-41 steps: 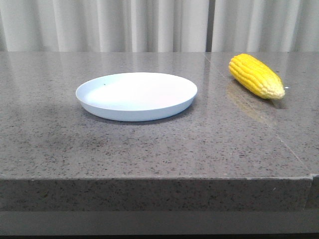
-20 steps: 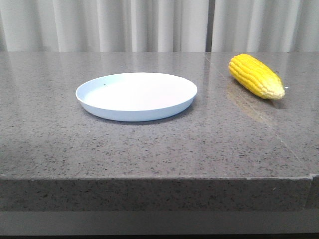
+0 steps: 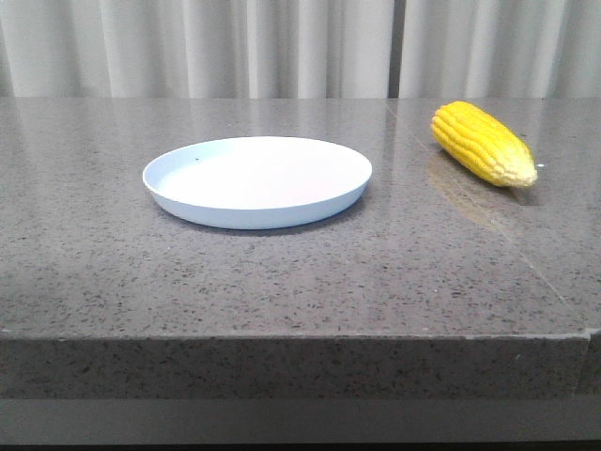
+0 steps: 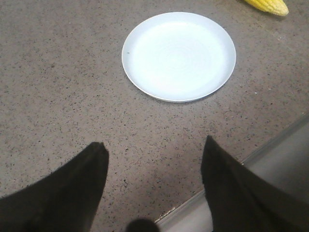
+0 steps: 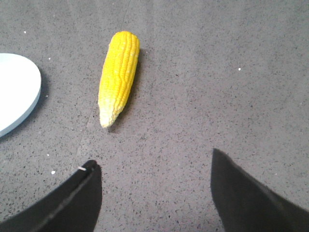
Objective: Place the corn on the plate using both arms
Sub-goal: 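Move the open right gripper above the yellow corn cob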
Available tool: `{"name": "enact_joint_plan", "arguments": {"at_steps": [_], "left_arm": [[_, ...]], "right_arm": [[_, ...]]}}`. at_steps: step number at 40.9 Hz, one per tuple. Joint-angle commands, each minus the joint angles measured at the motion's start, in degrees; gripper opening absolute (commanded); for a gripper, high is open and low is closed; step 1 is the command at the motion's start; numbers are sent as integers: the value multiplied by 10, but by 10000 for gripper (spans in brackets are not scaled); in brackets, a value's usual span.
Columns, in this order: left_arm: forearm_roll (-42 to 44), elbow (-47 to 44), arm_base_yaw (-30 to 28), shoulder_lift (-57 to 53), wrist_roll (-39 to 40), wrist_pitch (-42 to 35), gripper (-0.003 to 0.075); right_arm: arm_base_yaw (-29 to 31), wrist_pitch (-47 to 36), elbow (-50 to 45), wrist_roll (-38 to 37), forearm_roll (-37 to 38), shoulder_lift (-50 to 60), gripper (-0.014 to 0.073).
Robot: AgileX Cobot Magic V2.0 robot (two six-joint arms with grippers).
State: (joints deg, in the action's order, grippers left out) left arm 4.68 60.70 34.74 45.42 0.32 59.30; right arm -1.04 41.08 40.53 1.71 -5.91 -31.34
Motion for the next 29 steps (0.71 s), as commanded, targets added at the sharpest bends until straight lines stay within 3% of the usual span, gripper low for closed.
{"name": "enact_joint_plan", "arguments": {"at_steps": [1,6,14,23,29], "left_arm": [[3,14,5,1,8,-32,421],[3,14,5,1,8,-32,421],[3,14,5,1,8,-32,421],[3,14,5,1,8,-33,421],[3,14,5,1,8,-33,421]], "right_arm": [[-7,-36,14,5,1,-7,513],[-30,-33,15,26,1,-8,516],[-46,-18,15,27,1,-10,640],[-46,-2,31,27,-4,-50,636],[-46,33,90,27,-13,-112,636]]}}
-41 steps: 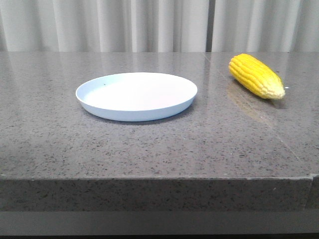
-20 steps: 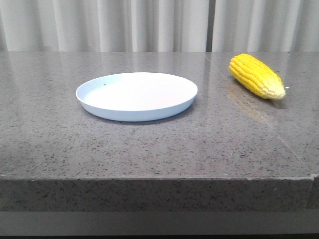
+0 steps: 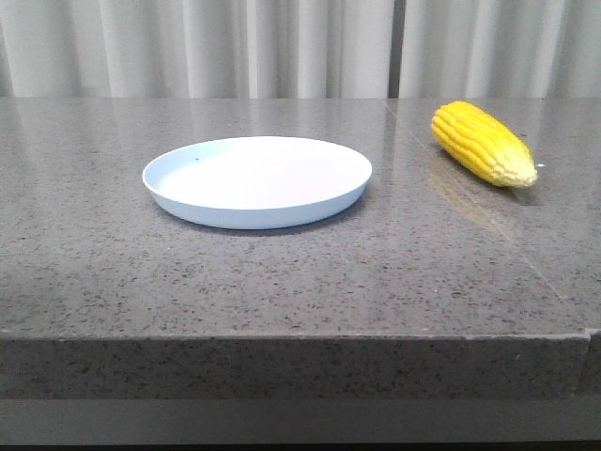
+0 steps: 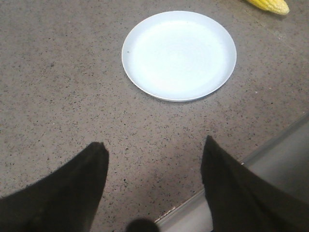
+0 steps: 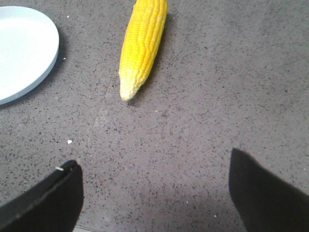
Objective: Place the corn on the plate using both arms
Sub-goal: 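Move the open right gripper above the yellow corn cob, then lower the right gripper around the corn cob and close it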
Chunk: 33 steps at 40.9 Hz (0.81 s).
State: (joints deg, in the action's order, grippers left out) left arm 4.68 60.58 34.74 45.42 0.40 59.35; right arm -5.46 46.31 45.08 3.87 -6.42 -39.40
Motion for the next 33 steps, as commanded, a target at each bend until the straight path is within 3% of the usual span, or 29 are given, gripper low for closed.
{"name": "enact_joint_plan", "arguments": {"at_steps": [1,19,33], "left_arm": [[3,16,5,1,7,-33,421],[3,16,5,1,7,-33,421],[3,16,5,1,7,-33,421]], "right_arm": [[-2,-12,55,6,-10,-41,636],[-2,107,283,6,-42,-293,636],[-4,151,429,7,-80,-470,636]]}}
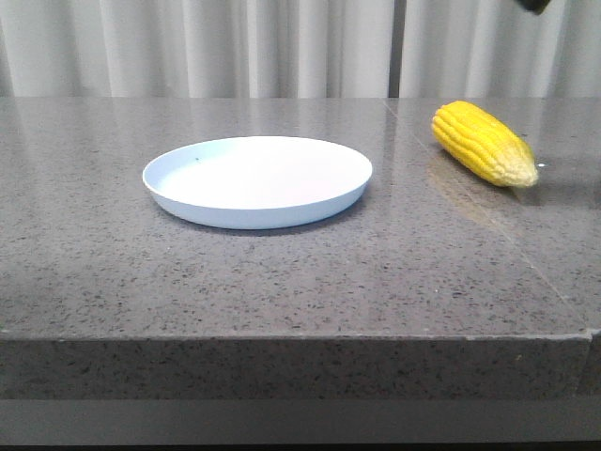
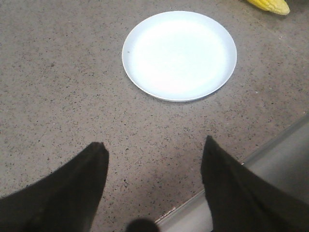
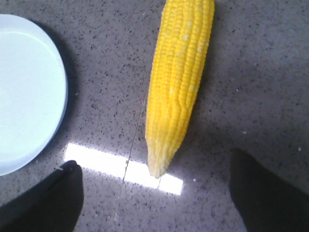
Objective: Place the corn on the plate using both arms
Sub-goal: 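Lower the right gripper around the corn cob and close it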
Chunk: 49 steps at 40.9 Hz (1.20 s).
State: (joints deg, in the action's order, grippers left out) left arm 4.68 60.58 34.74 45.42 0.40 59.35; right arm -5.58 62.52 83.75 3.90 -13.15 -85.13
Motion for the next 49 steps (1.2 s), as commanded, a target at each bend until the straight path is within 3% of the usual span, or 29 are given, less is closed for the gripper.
{"name": "enact_joint_plan", "arguments": {"at_steps": [1,17,40,44,49], "left_arm": [[3,16,5,1,7,-33,421],[3,16,5,1,7,-33,421],[3,16,5,1,7,-33,421],[3,16,5,1,7,-33,421],[3,16,5,1,7,-33,421]], "right_arm": [[-3,-10,52,7,-13,-25,636],[-20,15,143,-28,56,-159,636],[-20,-44,143,-27,43,-215,635],[-20,-39,143,-23,38,-221,554],[-20,-29,143,-23,37,-225,310]]}}
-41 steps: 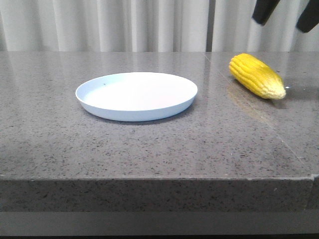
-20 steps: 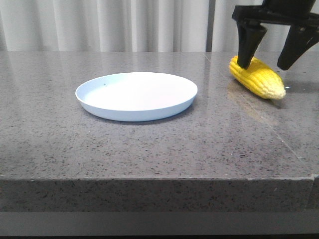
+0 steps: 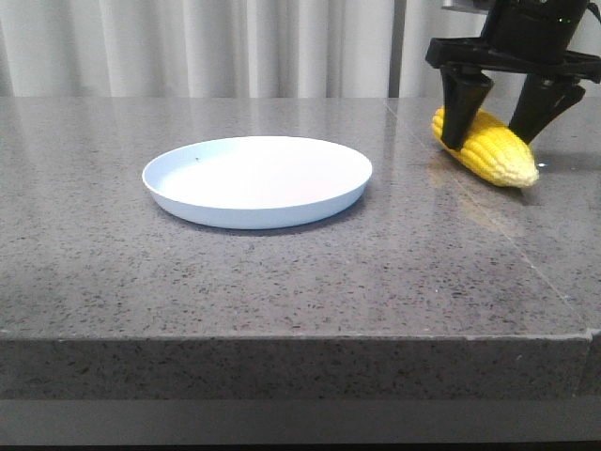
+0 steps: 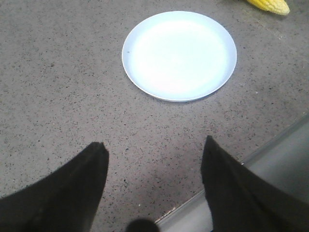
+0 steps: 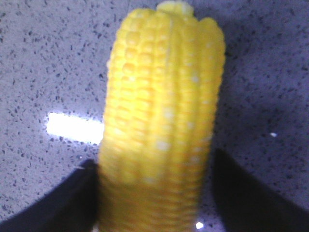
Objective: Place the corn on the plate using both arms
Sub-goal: 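Lower the right gripper around the corn cob and close it, then lift the corn cob with the right gripper and carry it over the plate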
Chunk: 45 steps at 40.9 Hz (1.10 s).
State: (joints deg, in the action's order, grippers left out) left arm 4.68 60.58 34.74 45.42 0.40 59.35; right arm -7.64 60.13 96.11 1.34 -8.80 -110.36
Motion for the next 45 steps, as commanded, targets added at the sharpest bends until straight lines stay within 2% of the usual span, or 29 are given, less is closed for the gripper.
{"name": "enact_joint_plan", "arguments": {"at_steps": [1,4,23,35,45], "left_arm": [[3,16,5,1,7,-33,421],[3,16,5,1,7,-33,421],[3,16,5,1,7,-33,421],[3,16,5,1,7,-33,421],[3,16,5,1,7,-33,421]], "right_arm": [[0,-6,19,3,-7,27,261],[0,-6,19,3,-7,27,211],[-14,3,19,11,-15,101,213],[-110,7,26,37,-15,183,213],[-216,68,107,37,-15,166,213]]}}
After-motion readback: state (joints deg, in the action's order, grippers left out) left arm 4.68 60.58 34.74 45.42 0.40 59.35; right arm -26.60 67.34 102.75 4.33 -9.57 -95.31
